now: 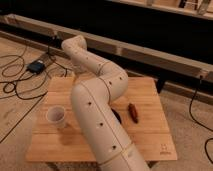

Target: Move the arm in a circular motion

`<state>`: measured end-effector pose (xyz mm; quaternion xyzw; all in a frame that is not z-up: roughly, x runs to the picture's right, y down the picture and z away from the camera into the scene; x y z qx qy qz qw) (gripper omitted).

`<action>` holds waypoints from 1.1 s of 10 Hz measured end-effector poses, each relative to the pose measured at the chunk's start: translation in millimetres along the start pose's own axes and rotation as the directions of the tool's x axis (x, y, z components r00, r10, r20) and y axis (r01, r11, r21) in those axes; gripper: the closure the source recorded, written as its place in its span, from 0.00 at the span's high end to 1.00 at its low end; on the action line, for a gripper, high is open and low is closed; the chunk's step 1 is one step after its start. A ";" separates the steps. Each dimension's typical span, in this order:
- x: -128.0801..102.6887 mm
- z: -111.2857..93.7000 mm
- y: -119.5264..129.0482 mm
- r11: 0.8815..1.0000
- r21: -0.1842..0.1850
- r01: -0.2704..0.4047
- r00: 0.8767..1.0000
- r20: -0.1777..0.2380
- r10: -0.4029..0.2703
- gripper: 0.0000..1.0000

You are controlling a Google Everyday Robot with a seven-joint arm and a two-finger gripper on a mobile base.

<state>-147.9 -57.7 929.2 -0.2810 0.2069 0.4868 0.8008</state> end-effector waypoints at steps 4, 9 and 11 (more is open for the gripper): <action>19.4 -54.4 55.0 0.983 0.053 0.178 0.982 0.053 -0.181 0.80; 125.6 -84.2 103.3 0.960 0.088 0.266 0.960 0.061 -0.272 0.80; 158.1 -84.3 94.9 0.974 0.070 0.215 0.974 0.055 -0.219 0.80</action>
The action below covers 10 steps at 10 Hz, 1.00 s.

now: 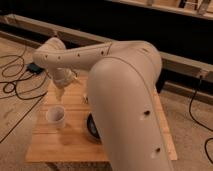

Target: Move the arm in a circular motion

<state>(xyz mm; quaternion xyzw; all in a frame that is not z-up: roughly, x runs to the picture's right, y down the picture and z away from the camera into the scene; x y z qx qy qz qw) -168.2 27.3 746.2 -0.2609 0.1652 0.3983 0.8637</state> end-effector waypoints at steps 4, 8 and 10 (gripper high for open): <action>53.1 8.4 -51.9 0.980 -0.016 -0.196 0.980 -0.041 0.195 0.80; 84.6 20.6 -120.7 0.927 -0.033 -0.374 0.926 -0.075 0.371 0.80; 92.8 26.3 -156.6 0.898 -0.042 -0.438 0.897 -0.092 0.433 0.80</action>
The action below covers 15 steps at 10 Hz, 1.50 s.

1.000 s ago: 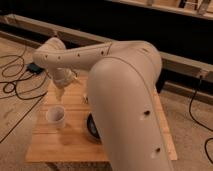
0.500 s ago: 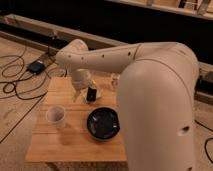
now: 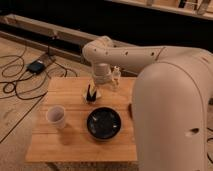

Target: Move the arm in a circular motion

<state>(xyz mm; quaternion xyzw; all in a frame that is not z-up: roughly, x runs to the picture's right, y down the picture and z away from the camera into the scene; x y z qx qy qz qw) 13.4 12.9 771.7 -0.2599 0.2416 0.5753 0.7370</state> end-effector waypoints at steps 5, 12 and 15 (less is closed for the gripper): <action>-35.5 -4.7 -78.5 0.991 0.002 -0.134 0.991 -0.013 0.134 0.80; -122.5 -19.6 -70.2 0.997 0.020 -0.080 0.993 0.092 0.078 0.80; -151.1 -26.9 -16.7 0.999 0.032 0.035 0.991 0.125 -0.039 0.80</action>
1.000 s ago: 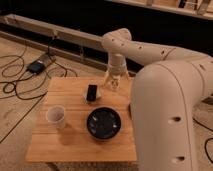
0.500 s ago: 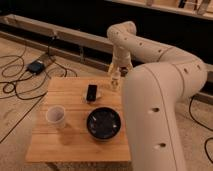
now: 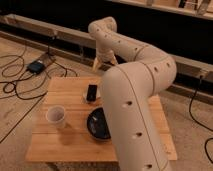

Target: Move the arm in a circular motion

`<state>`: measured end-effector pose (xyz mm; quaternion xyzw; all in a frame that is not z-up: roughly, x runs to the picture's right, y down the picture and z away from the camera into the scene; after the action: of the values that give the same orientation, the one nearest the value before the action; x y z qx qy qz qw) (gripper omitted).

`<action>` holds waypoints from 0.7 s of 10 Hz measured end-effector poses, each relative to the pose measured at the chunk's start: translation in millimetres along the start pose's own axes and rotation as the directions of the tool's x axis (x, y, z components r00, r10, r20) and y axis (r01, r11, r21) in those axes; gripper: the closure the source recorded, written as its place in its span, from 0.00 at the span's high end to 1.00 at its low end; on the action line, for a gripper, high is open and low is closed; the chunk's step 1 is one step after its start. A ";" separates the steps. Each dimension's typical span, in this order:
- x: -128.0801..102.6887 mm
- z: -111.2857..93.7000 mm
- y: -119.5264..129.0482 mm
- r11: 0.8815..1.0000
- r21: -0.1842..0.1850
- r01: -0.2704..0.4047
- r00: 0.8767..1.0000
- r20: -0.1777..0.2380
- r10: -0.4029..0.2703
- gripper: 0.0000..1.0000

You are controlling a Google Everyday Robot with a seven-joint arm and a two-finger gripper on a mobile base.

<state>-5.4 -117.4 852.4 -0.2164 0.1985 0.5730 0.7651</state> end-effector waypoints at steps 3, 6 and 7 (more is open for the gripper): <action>-5.5 -3.5 56.4 0.990 0.005 0.139 0.990 0.009 -0.139 0.80; 26.7 -7.3 145.2 0.935 0.013 0.354 0.935 -0.015 -0.354 0.80; 42.3 -11.0 173.5 0.909 0.008 0.416 0.909 -0.016 -0.416 0.80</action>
<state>-161.9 -46.8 801.9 -0.2535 0.1564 0.3942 0.8694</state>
